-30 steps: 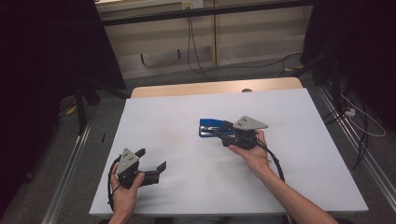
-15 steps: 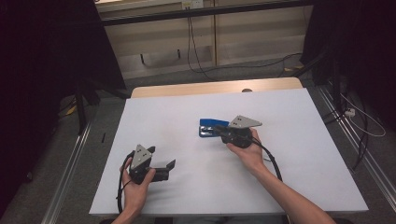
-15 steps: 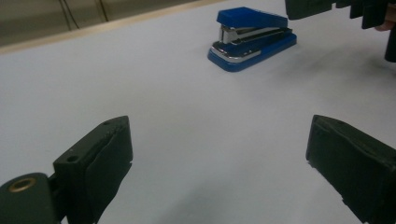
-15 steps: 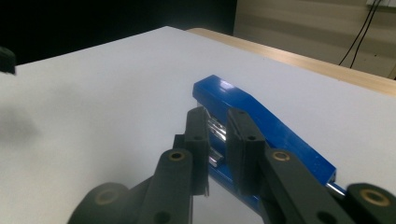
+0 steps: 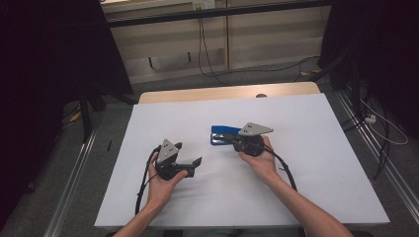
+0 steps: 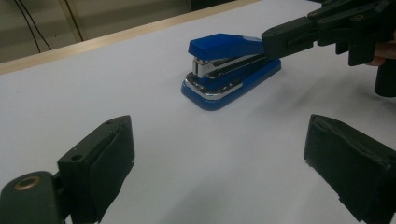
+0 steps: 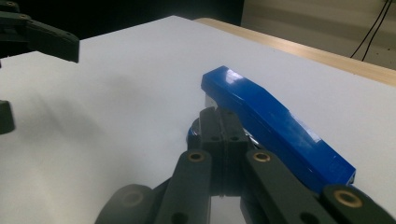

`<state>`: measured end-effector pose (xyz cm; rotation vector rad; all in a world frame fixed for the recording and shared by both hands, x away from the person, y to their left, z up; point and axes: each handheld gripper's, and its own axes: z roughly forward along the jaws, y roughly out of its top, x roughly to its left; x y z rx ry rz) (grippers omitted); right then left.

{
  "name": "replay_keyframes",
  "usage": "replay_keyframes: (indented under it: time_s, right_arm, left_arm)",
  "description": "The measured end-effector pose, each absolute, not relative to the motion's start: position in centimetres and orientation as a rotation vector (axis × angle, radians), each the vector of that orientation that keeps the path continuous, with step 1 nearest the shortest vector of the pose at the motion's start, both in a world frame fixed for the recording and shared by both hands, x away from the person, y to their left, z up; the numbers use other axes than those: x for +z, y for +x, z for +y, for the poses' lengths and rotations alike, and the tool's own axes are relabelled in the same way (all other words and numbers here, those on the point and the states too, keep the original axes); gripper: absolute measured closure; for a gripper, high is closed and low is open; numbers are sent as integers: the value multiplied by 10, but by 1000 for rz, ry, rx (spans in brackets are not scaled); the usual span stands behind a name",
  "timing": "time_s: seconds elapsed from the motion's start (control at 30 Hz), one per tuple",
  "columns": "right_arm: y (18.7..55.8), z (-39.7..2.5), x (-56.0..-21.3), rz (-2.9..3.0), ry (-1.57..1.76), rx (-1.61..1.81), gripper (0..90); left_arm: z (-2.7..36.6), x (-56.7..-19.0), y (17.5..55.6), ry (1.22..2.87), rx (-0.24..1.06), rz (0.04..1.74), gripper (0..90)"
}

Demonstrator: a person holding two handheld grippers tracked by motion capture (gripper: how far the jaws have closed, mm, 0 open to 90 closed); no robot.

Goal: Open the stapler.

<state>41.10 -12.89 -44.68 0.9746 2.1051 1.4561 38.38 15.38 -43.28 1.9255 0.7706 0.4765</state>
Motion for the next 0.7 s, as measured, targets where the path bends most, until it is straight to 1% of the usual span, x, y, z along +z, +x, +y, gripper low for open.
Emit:
replay_keyframes:
  time_s: [0.07,0.17,0.23,0.37,0.43,0.47,0.5,0.57,0.63,0.7]
  right_arm:
    - [413,-129,-446,2104,978,1459,900]
    - [414,-128,-444,2106,972,1457,900]
    - [414,-127,-443,2105,969,1458,900]
    - [418,-127,-441,2091,983,1464,900]
    - [418,-127,-441,2091,985,1462,900]
    - [419,-127,-441,2091,985,1460,900]
    - [421,-127,-442,2091,989,1464,900]
    - [422,-126,-443,2092,993,1464,900]
    - [423,-125,-443,2094,991,1463,900]
    - [424,-123,-443,2097,988,1465,900]
  left_arm:
    - [149,-432,389,1921,469,769,109]
    - [145,-429,397,1919,474,757,114]
    - [144,-429,399,1911,469,758,144]
    - [141,-427,407,1914,466,773,170]
    - [139,-426,411,1898,458,776,208]
    - [138,-426,413,1909,454,779,208]
    - [135,-425,418,1935,446,777,235]
    - [133,-425,420,1937,439,772,288]
    - [126,-427,425,1959,431,761,315]
    - [123,-427,428,1972,415,750,390]
